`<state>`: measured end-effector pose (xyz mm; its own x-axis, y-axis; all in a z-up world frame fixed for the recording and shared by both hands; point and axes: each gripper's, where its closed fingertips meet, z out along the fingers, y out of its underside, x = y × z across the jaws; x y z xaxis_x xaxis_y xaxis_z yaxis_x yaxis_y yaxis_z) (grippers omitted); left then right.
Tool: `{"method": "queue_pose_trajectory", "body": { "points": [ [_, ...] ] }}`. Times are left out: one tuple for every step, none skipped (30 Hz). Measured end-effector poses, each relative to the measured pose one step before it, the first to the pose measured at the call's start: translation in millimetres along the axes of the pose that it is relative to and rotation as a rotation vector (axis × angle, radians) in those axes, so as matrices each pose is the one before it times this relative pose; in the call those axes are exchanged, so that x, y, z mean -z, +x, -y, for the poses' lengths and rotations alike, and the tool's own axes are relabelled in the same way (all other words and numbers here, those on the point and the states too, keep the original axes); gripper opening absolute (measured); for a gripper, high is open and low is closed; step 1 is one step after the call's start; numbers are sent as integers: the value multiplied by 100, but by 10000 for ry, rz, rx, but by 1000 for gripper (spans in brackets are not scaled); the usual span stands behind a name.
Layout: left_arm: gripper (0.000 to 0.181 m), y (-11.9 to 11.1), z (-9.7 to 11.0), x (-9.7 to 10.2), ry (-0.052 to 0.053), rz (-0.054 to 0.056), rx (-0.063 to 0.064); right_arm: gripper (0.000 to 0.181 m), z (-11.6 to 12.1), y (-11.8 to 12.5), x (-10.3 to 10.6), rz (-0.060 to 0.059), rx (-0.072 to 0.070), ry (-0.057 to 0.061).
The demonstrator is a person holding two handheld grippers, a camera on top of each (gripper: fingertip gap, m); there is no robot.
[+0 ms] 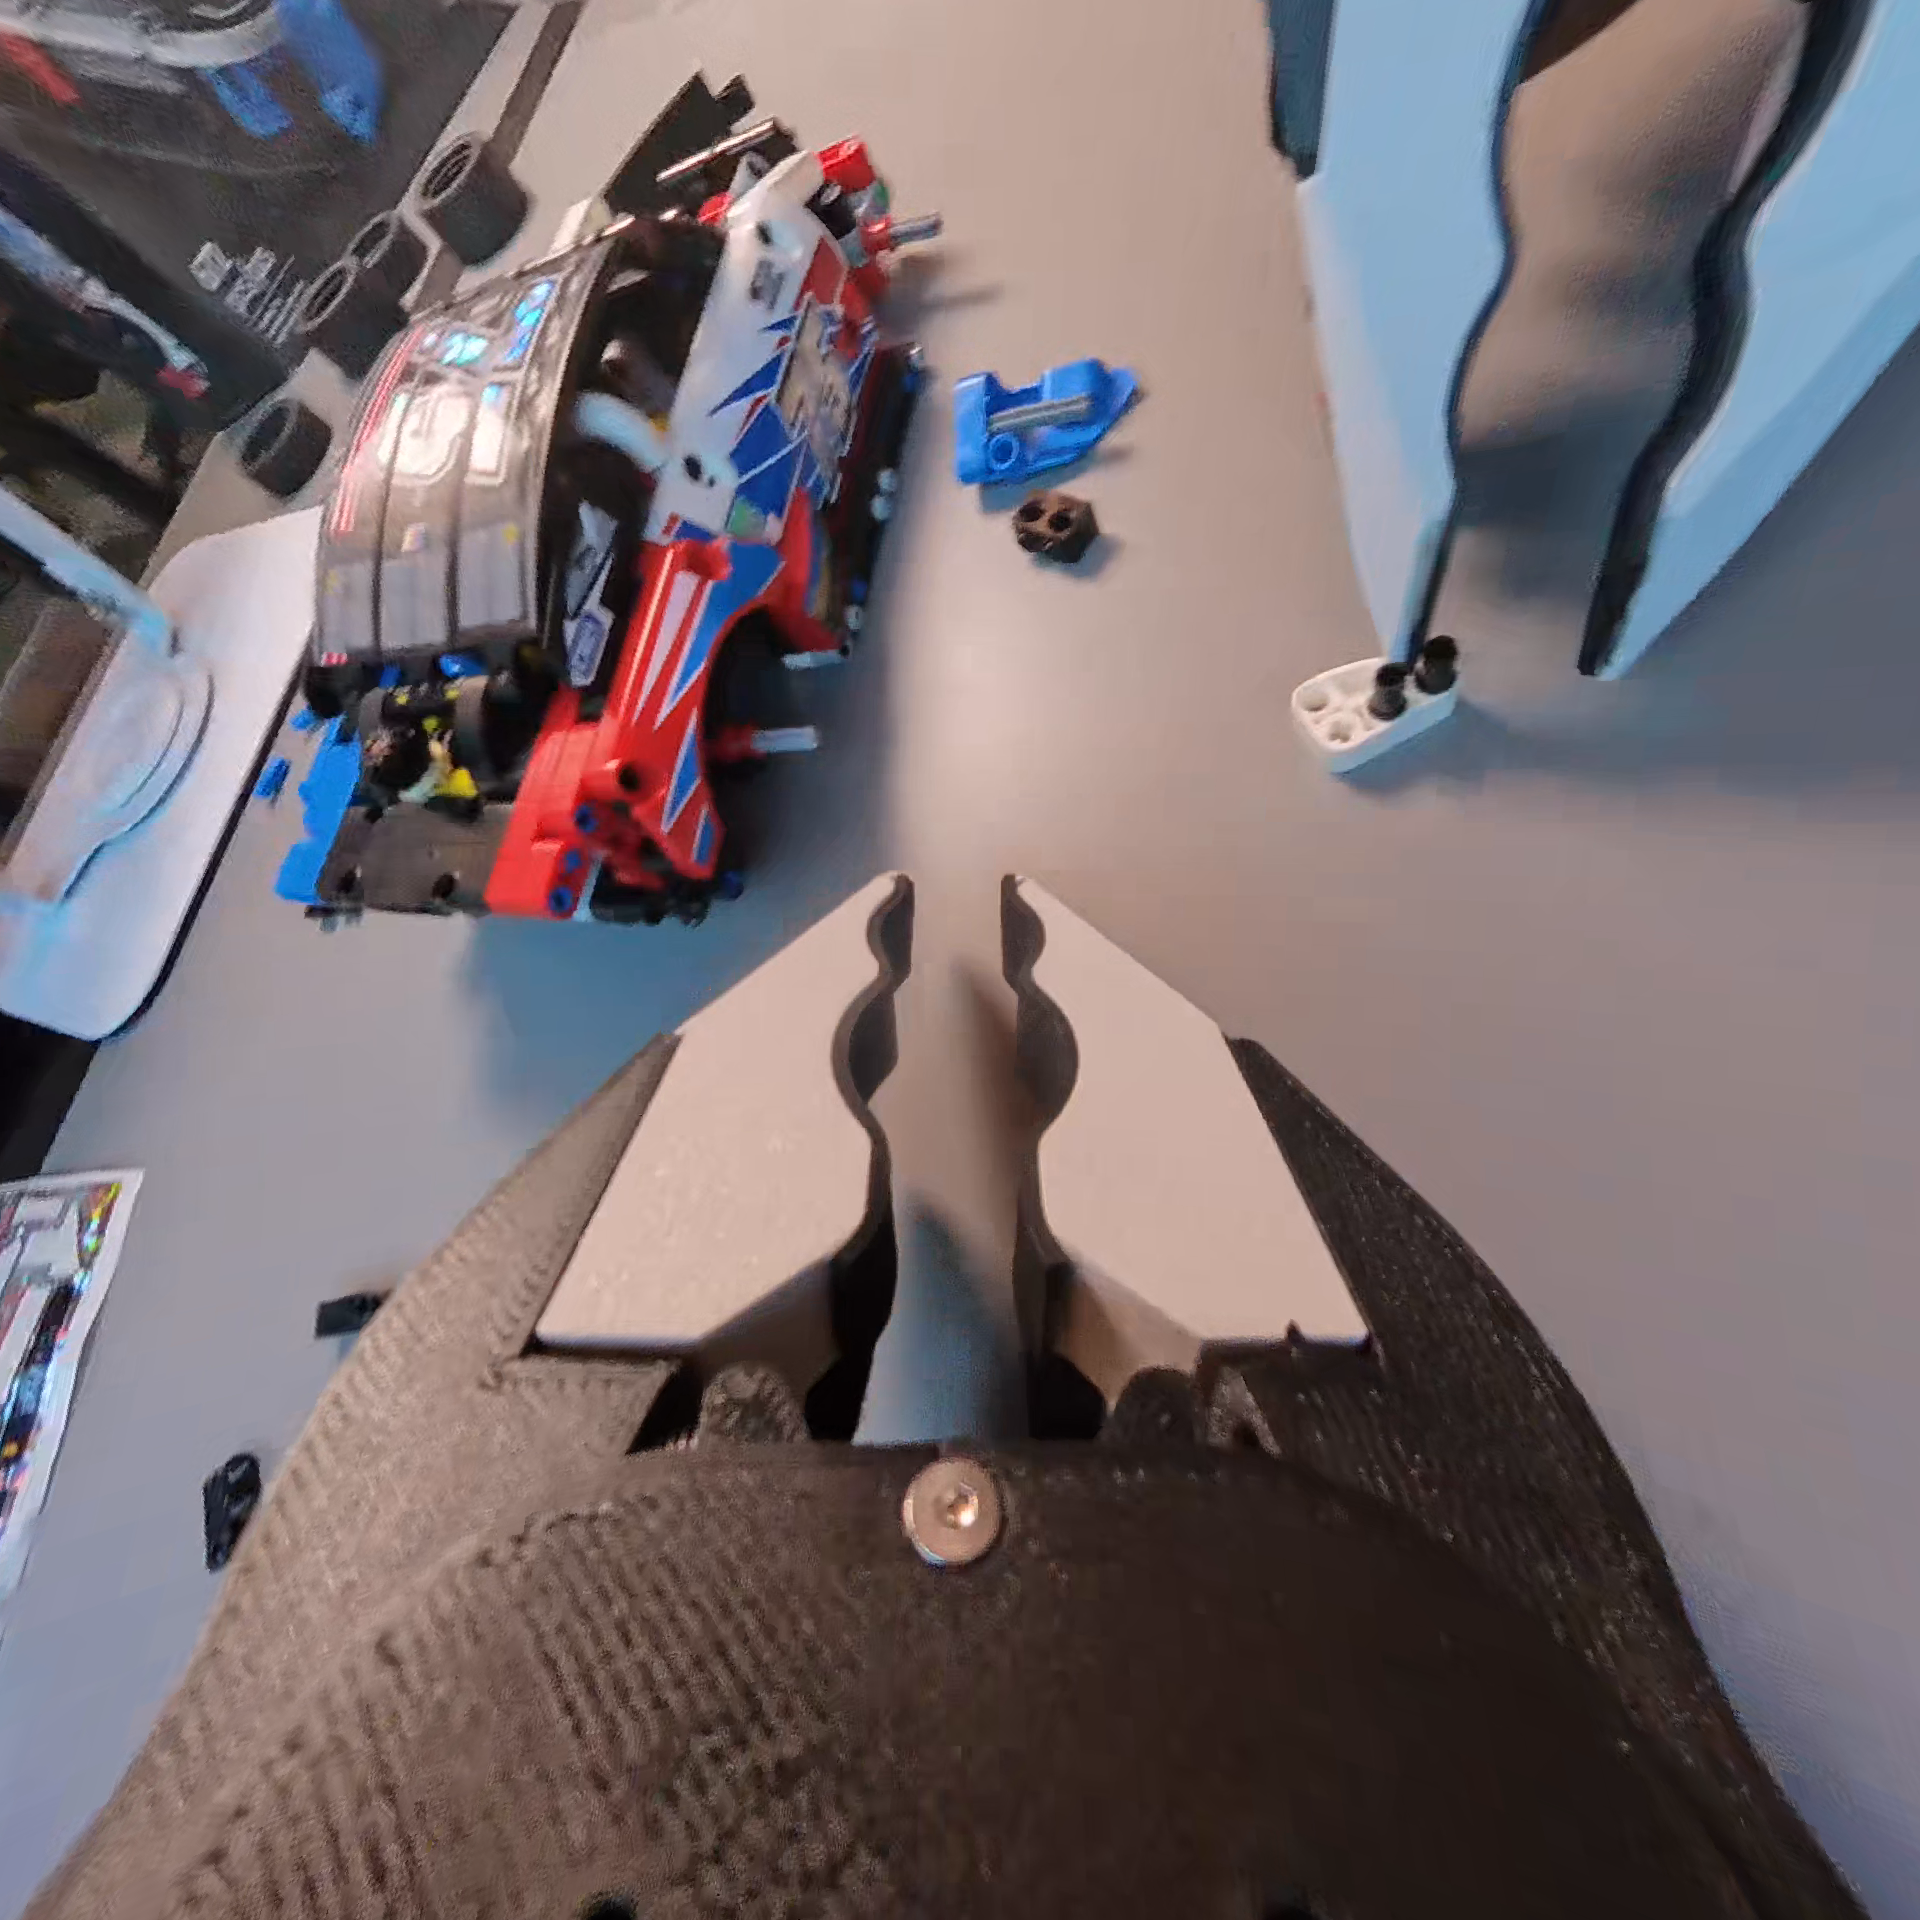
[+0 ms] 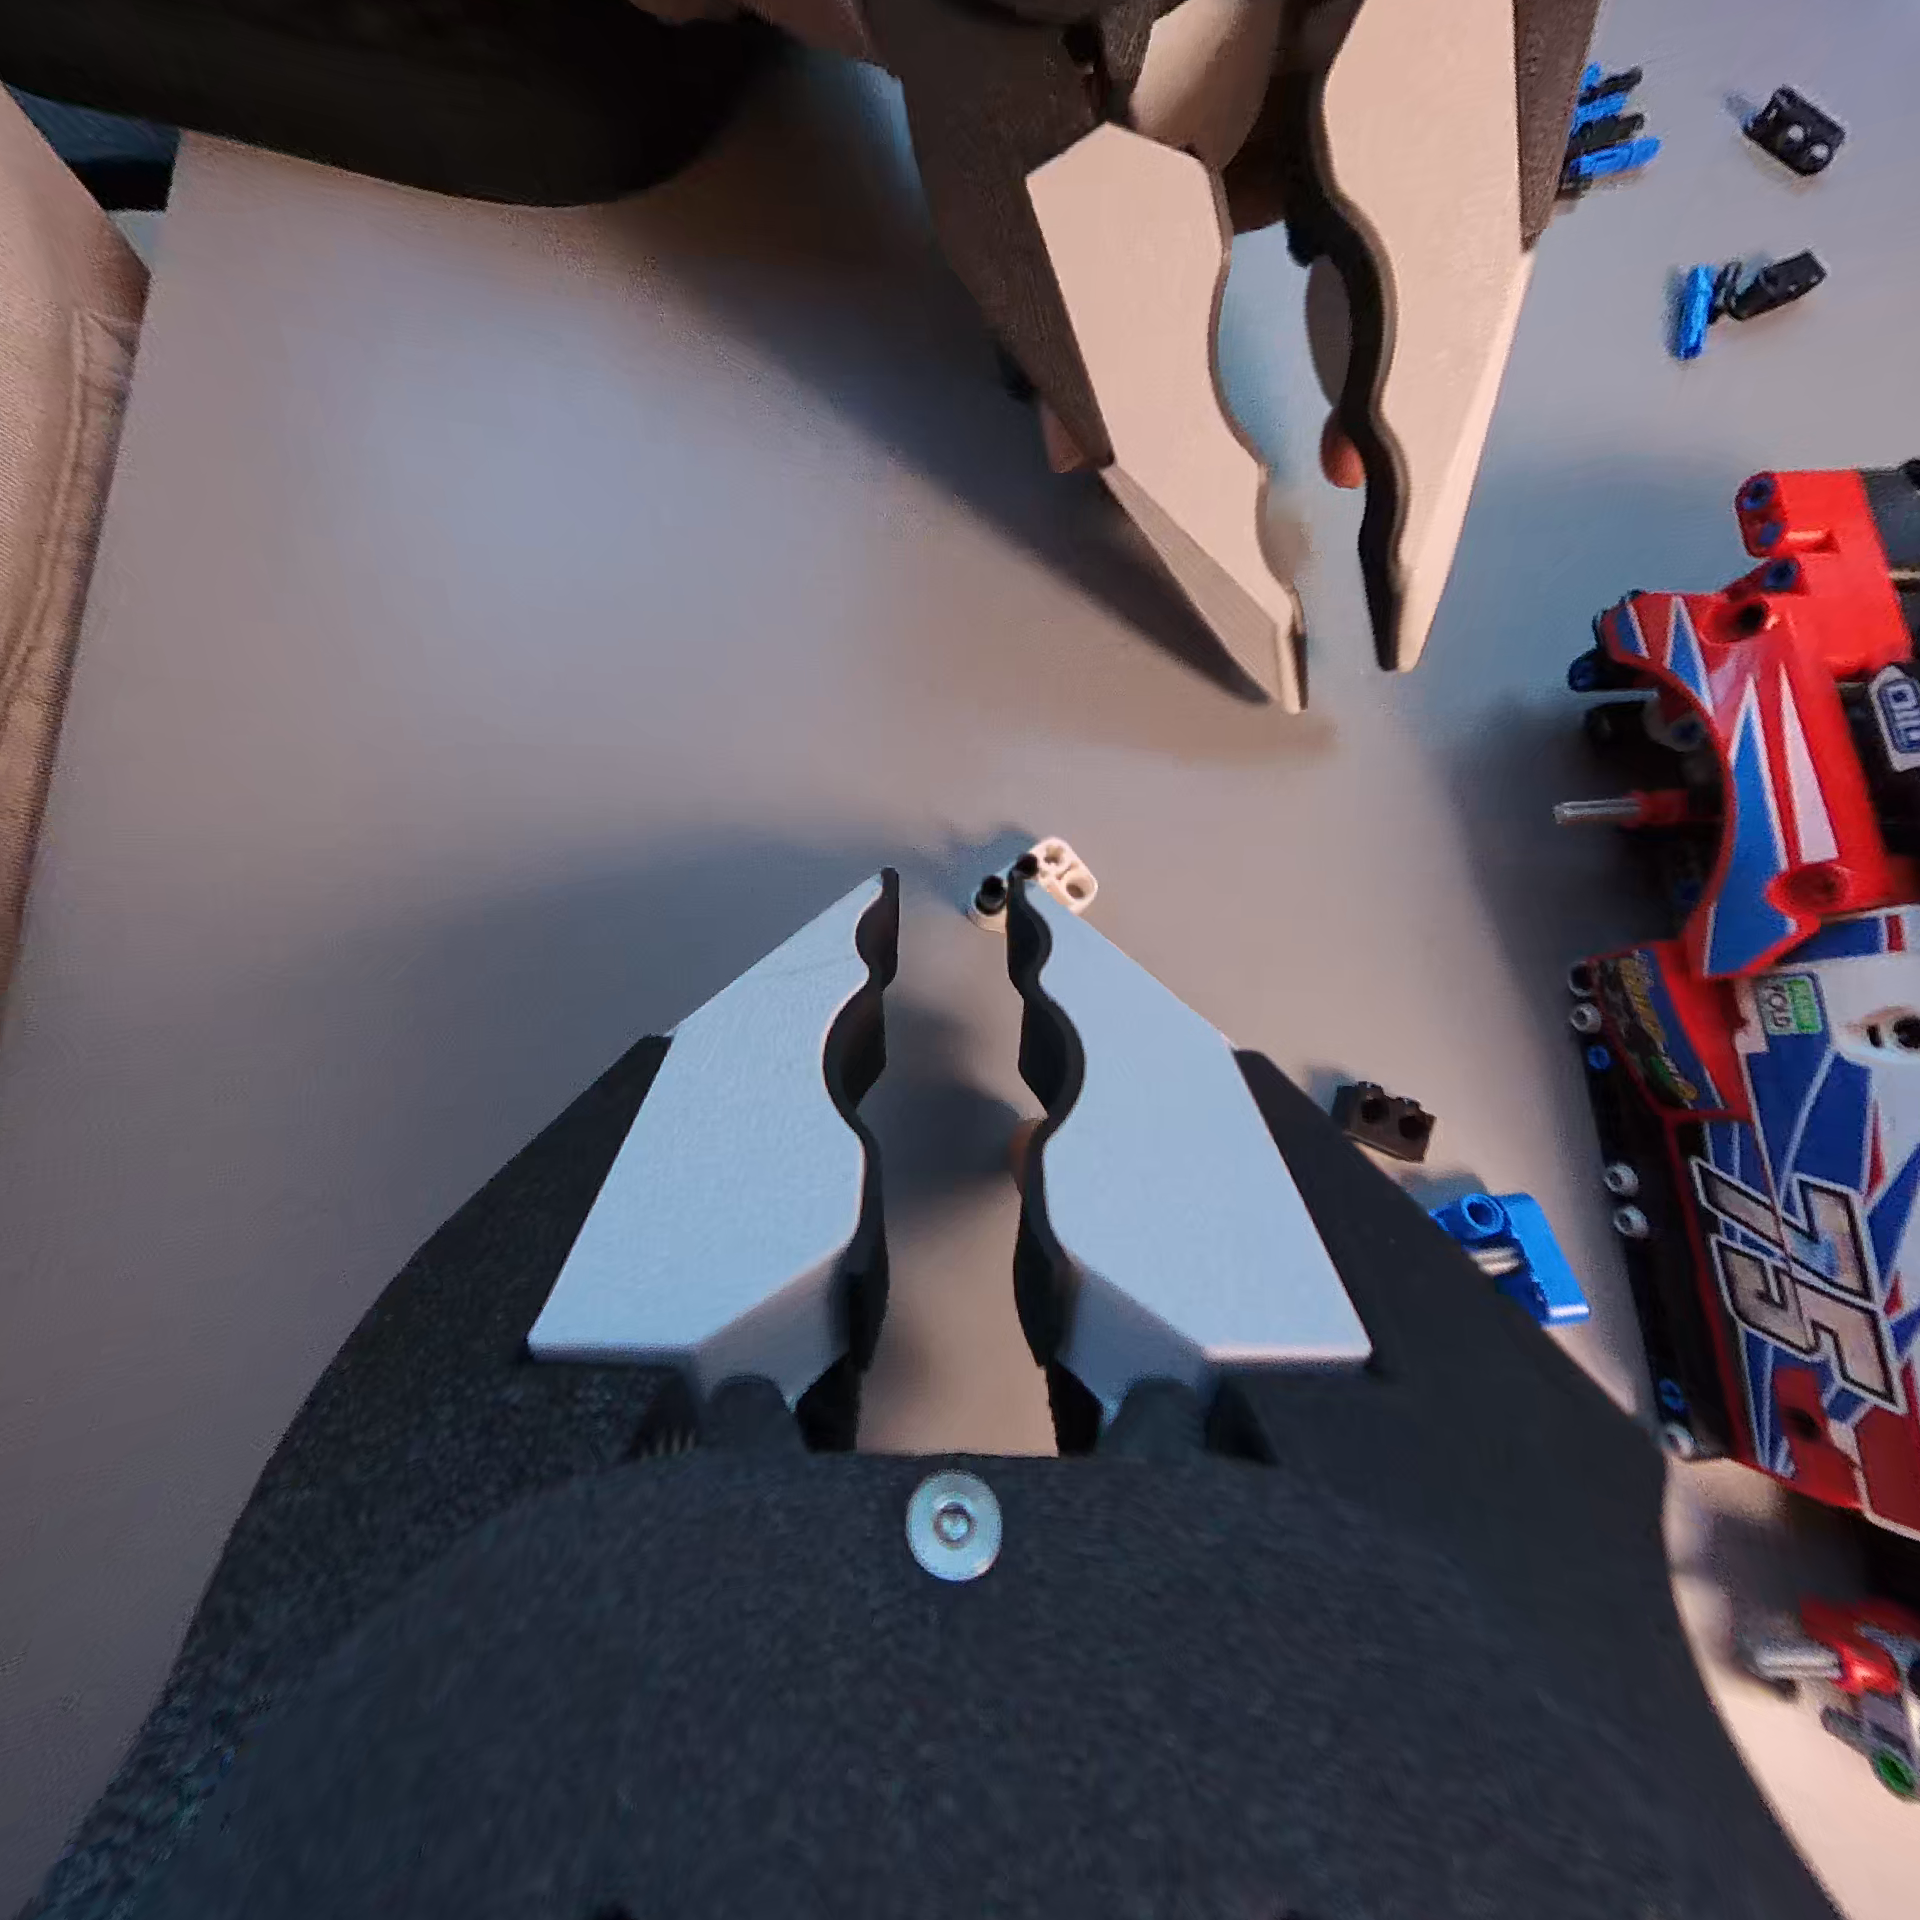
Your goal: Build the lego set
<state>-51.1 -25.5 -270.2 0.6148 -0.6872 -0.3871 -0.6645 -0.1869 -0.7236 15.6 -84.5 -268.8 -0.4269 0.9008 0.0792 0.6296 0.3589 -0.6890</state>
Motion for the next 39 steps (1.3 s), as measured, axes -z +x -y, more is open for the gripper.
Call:
{"method": "queue_pose_trajectory", "body": {
  "points": [
    [13,115,-164,228,-45,-44,234,18,25,253,1,-132,173,-21],
    [14,380,55,253,74,-199,252,19,-60,376,93,-126,208,-49],
    [16,367,204,248,141,-193,231,25,-54,269,124,41,182,-7],
    [17,325,261,209,139,-177,153,31,-63,99,69,216,170,-12],
    [18,140,271,137,112,-79,97,37,-167,29,-29,283,214,-116],
    [18,-68,214,74,78,37,60,44,-204,-38,-149,343,237,-187],
    [18,-95,108,2,30,46,37,50,-138,-13,-214,346,247,-193],
    [18,-30,3,-48,0,3,38,50,-77,-81,-256,380,246,-187],
    [18,57,-74,-68,-5,-29,39,43,-87,-151,-256,404,217,-228],
    [18,127,-147,-81,-28,-60,16,36,134,-39,-119,315,94,-107],
    [18,114,-148,-43,-53,-47,-23,29,49,187,-87,119,56,-159],
    [18,89,7,45,4,-32,-33,22,1,290,-39,-17,-56,-136],
    [18,190,193,110,128,-114,38,22,-30,306,-17,-101,-247,-91],
    [18,303,270,139,163,-217,122,22,-101,359,23,-195,-427,-70],
    [19,313,217,145,133,-245,159,22,-158,520,78,-347,-582,-52],
    [20,284,147,100,82,-236,182,22,-185,582,106,-429,-657,-5],
    [23,232,40,25,29,-198,192,22,-185,862,104,-648,-846,50],
    [25,93,-15,-65,-24,-98,137,21,-146,1041,69,-732,-1155,118],
    [26,-35,-61,-158,-82,24,33,22,-11,657,42,-481,-1206,217],
    [27,-50,-33,-215,-101,80,-39,22,135,431,110,-384,-968,279],
    [27,-19,53,-280,-81,86,-33,24,92,101,161,-278,-427,207],
    [27,62,96,-323,-84,44,-6,31,-47,-211,141,-164,-72,72],
    [27,145,85,-326,-92,-12,-11,39,-196,-369,124,-86,80,-44],
    [27,147,81,-318,-84,-22,-41,46,-168,-582,104,88,138,-21],
    [27,214,88,-252,-62,-66,-76,47,-222,-662,148,208,137,-26],
    [27,271,100,-205,-29,-104,-86,47,-181,-373,185,93,59,-7],
    [27,156,118,-171,-15,-34,-54,46,-209,-395,165,187,102,-19],
    [27,153,125,-168,-11,-52,-30,42,-259,-424,153,248,173,-49],
    [27,354,131,-159,-7,-168,-37,37,-127,-387,148,272,273,18],
    [29,411,132,-156,-6,-200,-45,34,-32,-238,116,218,184,104],
    [31,264,95,-148,-24,-94,-31,31,-122,41,115,122,-8,4],
    [31,0,26,-178,-62,57,-24,30,-180,190,137,82,-25,-50],
    [31,-227,-27,-220,-108,175,-14,30,-107,388,160,-13,78,-9],
    [29,-375,-8,-259,-107,235,18,30,8,592,182,-123,153,75],
    [26,-440,62,-235,-74,231,36,31,26,684,162,-137,144,68],
    [23,-320,27,-202,-80,127,4,31,72,574,151,-67,95,92],
    [19,-135,45,-142,-33,-12,-33,31,164,522,143,-38,-3,161],
    [14,11,-13,-77,-16,-126,-93,31,248,361,144,25,-73,217],
    [8,83,-62,13,23,-193,-171,31,261,128,129,129,-77,239]
  ]
}}
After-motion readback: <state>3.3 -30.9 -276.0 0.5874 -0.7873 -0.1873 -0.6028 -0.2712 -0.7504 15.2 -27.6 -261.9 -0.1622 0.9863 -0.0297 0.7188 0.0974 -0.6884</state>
